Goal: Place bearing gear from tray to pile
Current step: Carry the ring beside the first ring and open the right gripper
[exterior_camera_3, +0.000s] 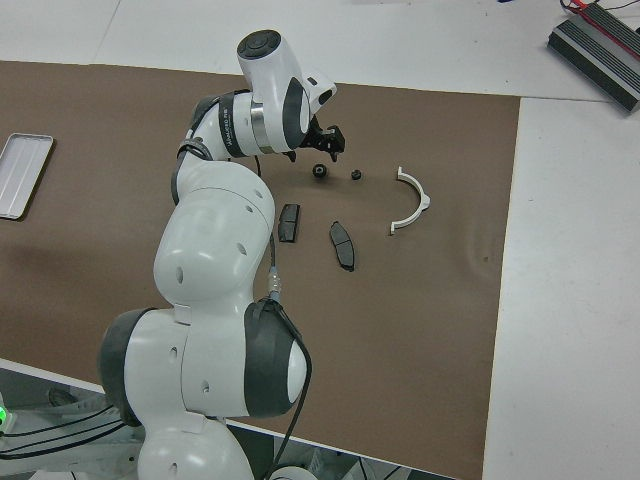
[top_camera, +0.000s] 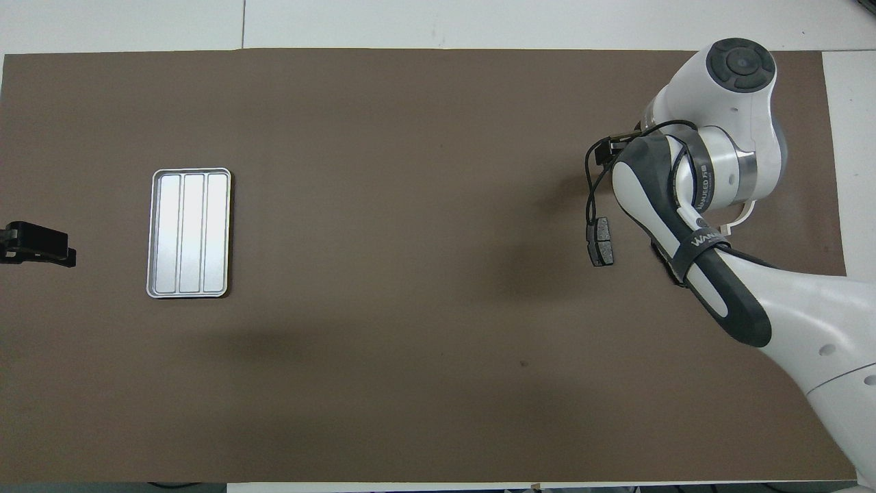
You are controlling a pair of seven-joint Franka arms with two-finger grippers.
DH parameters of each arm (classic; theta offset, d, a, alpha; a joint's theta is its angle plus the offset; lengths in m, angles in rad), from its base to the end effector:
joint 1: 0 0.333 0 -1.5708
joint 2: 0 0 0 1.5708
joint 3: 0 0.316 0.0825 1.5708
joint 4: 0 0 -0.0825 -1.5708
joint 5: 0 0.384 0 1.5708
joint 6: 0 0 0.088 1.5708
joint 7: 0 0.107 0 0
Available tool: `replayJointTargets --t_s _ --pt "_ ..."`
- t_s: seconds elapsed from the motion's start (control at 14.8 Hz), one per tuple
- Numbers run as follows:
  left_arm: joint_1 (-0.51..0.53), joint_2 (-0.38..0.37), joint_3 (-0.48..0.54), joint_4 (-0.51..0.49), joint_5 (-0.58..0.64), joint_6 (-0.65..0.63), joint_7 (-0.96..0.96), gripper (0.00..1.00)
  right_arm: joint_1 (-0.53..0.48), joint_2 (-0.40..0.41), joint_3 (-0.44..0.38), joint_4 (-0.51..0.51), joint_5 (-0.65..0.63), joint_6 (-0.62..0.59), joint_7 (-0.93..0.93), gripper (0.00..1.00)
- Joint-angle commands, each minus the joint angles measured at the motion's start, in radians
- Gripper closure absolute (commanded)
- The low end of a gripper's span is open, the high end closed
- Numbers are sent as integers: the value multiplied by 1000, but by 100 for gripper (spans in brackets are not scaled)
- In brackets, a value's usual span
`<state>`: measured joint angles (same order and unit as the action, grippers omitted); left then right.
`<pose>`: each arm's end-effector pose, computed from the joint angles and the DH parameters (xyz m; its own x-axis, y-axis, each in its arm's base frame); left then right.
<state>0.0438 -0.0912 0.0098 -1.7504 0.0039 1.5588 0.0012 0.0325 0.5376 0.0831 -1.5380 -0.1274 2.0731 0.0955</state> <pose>0.5192 0.0285 0.5882 0.9936 0.0520 -0.1002 0.0520 -0.9986 -0.0029 0.6936 0.0654 0.3426 0.9975 0.0699 0.0048 0.0694 -0.9952 0.0689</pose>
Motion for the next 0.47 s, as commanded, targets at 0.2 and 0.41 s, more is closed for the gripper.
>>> replayJointTargets --t_s 0.2,0.41 --pt "-10 -9 -36 8 -81 -9 -3 0 -48 -59 21 -33 -14 -24 -10 0" --pt "-10 -9 -36 8 -81 -8 -3 0 -51 -105 21 -36 -6 -59 -20 0"
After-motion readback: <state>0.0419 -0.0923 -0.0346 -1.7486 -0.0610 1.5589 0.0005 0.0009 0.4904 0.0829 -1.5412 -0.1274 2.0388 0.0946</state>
